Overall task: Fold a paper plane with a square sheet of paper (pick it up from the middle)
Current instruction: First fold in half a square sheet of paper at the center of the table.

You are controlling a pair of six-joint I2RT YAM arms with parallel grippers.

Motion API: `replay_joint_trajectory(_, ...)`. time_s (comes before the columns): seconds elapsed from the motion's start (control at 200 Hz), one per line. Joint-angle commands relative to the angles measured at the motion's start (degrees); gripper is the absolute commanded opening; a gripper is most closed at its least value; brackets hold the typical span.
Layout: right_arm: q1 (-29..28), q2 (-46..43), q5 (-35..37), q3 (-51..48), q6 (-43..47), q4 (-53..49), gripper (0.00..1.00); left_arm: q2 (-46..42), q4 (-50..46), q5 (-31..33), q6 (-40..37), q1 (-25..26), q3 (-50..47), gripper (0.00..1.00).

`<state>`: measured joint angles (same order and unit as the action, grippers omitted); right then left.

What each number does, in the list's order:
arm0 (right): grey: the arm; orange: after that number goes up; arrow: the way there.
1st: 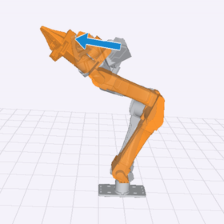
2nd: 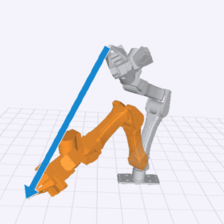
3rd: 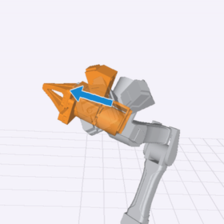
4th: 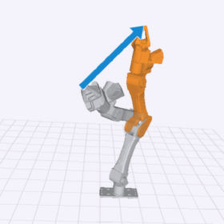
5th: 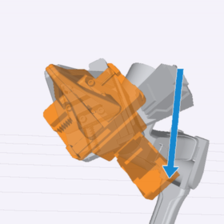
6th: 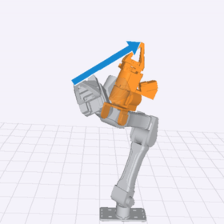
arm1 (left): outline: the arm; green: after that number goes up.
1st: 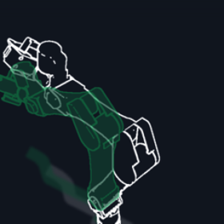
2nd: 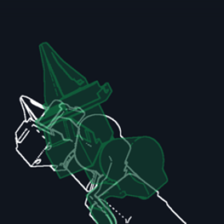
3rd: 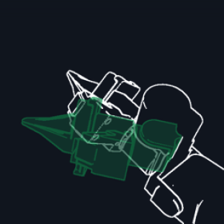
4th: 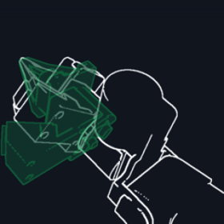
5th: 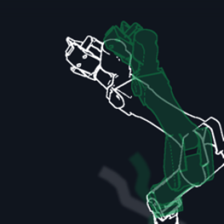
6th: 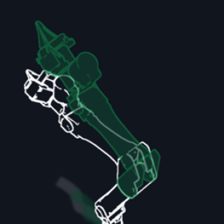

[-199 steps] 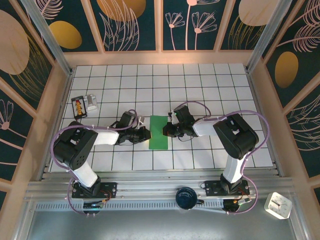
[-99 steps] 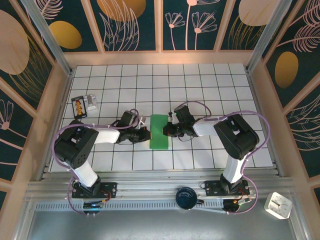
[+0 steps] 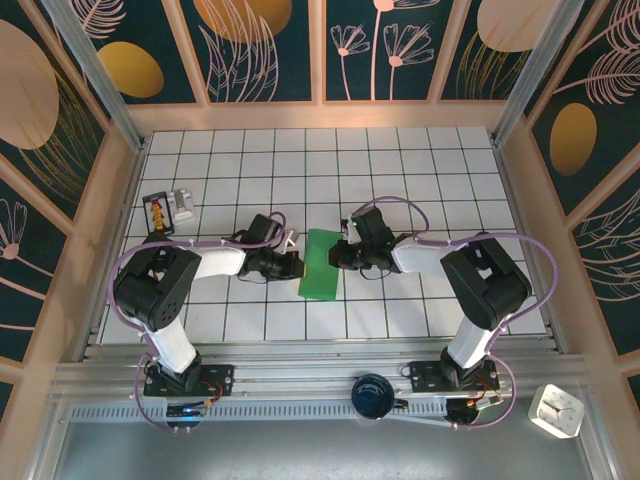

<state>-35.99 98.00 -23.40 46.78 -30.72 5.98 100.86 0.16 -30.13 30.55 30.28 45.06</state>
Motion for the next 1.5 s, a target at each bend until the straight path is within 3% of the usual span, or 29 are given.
replay_joint_trajectory(0.0, 0.04, 0.83, -3.36, 2.24, -3.53, 6.76, 0.12, 3.96, -8.07, 7.65, -3.20, -0.27, -1.24, 0.00)
replay_joint_trajectory(0.285, -2.94, 9.22, -3.67, 9.53, -7.00, 6.51, 0.00, 5.47, -7.81, 8.07, -3.53, -0.33, -1.56, 0.00)
replay_joint_trajectory(0.666, -5.85, 14.93, -3.26, 13.91, -7.17, 2.72, 0.00, 5.88, -7.50, 8.51, -3.65, -0.32, -1.64, 0.00)
replay_joint_trajectory(1.046, -3.70, 18.87, 0.77, 16.85, -5.48, -1.53, 0.00, 7.02, -9.36, 11.99, -5.10, -0.23, -1.95, 0.00)
replay_joint_trajectory(1.496, -0.39, 20.66, 0.46, 18.80, -6.67, -0.05, 0.00, 8.60, -11.75, 14.79, -6.21, 0.64, -1.64, 0.00)
